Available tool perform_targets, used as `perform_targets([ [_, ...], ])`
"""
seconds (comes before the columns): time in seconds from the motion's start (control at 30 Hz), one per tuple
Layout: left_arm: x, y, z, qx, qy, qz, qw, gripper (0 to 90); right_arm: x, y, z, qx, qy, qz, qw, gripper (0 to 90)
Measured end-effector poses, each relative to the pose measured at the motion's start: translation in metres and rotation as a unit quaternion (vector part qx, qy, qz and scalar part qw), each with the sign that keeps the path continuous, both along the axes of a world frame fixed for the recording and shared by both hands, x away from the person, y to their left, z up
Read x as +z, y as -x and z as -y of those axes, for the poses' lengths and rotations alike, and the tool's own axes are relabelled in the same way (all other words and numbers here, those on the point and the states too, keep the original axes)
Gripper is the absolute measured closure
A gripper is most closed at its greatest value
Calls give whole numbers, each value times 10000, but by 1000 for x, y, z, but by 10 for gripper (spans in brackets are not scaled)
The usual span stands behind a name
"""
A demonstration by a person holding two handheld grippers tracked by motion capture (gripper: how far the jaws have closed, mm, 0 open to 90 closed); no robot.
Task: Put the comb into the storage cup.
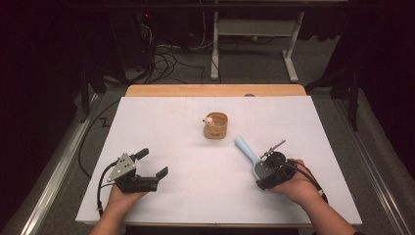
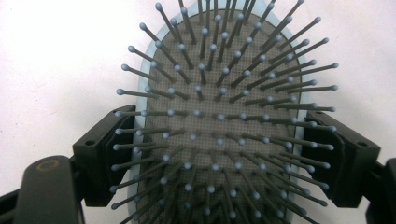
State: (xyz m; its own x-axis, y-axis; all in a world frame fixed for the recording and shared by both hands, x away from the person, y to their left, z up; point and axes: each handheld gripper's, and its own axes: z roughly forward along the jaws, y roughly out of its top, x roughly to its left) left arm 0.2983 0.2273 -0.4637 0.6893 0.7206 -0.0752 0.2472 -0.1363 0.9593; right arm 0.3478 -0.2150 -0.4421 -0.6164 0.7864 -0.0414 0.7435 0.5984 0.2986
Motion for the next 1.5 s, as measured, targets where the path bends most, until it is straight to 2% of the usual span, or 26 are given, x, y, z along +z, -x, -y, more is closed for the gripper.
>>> perform_targets([
  [0.7, 0, 1, -1, 1, 5, 32, 10000, 31, 2, -3, 0, 31, 35, -150, 9999, 202],
  [0.87, 0, 1, -1, -3, 2, 36, 10000, 34, 2, -4, 0, 81, 59, -117, 9999, 203],
  [1.1, 1, 1, -1, 12, 11, 52, 10000, 36, 5, -4, 0, 22, -62, -169, 9998, 205],
  [1.5, 1, 1, -1, 4, 2, 73, 10000, 37, 17, 0, 2, 101, -162, -10, 9998, 207],
])
